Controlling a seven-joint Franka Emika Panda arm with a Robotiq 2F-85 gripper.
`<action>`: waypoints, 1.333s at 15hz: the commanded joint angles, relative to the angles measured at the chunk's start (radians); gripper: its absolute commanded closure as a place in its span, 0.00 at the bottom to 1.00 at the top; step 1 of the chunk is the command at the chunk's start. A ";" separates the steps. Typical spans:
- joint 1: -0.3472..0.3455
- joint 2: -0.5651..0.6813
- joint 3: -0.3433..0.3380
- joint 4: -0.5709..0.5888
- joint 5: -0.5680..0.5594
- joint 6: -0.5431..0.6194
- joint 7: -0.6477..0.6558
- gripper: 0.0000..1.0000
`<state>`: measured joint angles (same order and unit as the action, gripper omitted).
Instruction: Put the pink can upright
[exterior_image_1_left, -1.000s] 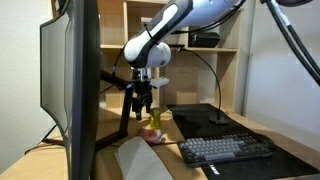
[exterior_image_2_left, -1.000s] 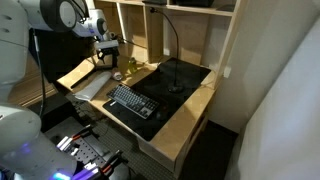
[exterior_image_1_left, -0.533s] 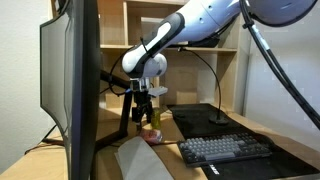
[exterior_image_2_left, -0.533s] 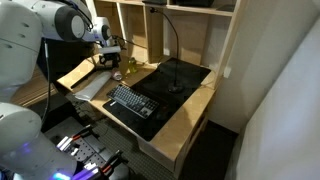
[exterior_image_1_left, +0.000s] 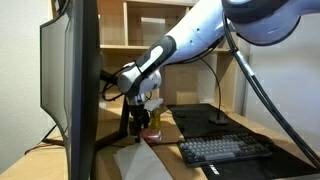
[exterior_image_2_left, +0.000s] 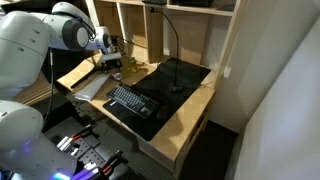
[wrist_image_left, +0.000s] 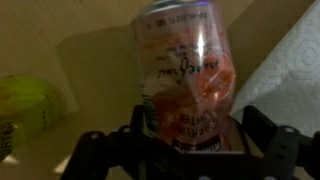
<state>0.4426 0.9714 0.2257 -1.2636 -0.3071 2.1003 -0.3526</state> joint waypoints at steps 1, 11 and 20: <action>0.041 0.045 -0.040 0.064 -0.046 0.020 0.016 0.26; -0.008 -0.018 0.004 -0.037 -0.030 0.177 -0.057 0.48; -0.407 -0.194 0.281 -0.461 0.113 0.673 -0.538 0.48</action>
<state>0.1985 0.8374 0.3808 -1.5727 -0.2772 2.6526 -0.7021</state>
